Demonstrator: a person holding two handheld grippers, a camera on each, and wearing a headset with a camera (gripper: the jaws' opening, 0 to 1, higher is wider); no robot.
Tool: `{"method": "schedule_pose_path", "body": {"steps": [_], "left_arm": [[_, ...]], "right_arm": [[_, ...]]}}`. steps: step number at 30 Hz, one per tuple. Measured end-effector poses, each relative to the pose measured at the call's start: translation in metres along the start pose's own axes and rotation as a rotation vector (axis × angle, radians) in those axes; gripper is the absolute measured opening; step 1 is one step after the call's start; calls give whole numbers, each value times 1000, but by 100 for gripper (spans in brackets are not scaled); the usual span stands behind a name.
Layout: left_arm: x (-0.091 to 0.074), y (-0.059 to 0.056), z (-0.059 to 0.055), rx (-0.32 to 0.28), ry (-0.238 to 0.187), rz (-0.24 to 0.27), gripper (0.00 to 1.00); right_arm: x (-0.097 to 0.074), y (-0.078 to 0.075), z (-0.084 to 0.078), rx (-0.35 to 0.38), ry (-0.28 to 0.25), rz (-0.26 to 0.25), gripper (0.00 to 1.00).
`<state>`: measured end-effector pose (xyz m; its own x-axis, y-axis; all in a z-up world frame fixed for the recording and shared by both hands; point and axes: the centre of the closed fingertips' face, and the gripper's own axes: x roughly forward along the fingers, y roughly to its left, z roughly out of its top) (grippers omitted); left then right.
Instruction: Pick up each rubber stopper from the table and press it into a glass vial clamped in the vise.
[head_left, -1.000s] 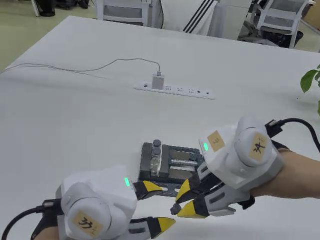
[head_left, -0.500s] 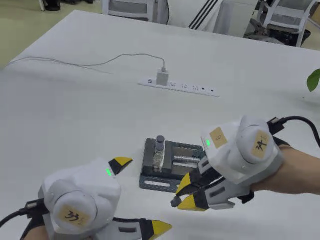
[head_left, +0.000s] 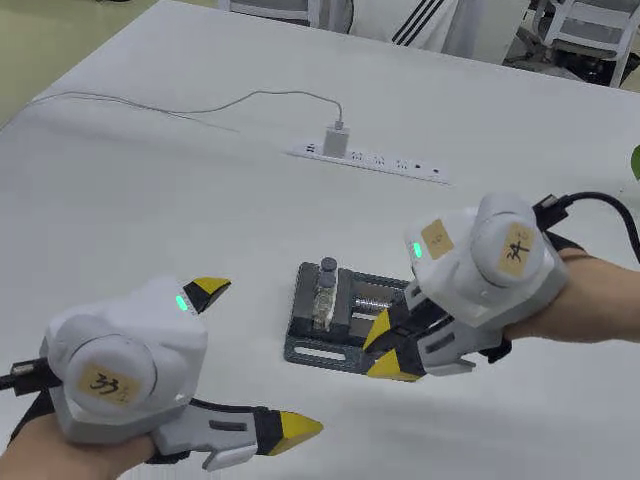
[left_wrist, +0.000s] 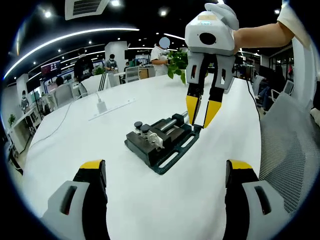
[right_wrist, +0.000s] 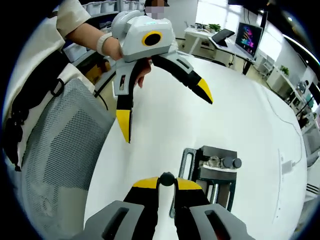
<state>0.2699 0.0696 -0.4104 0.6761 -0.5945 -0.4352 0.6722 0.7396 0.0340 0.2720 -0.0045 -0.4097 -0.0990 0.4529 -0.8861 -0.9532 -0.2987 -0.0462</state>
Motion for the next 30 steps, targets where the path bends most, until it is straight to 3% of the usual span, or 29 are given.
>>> {"method": "schedule_pose_path", "body": {"steps": [10,12,15,22,30], "left_arm": [[-5,3,-2,-17,-3,10,98],[-7,4,-3,-21,-4,16,97],[-8,6,-5,-35,-7,26,97],[-9,5,-12,-48,1,29,95],[-8,5,-12,-54,-4,32,95]], "right_arm": [[-2,-44,6,-83,56,-18,6],[0,-52,3,-128,99,-36,6],[5,-54,2,-162,137,-30,6],[15,-61,5,-184,171,-1,6],[21,-68,12,-196,203,27,6]]}}
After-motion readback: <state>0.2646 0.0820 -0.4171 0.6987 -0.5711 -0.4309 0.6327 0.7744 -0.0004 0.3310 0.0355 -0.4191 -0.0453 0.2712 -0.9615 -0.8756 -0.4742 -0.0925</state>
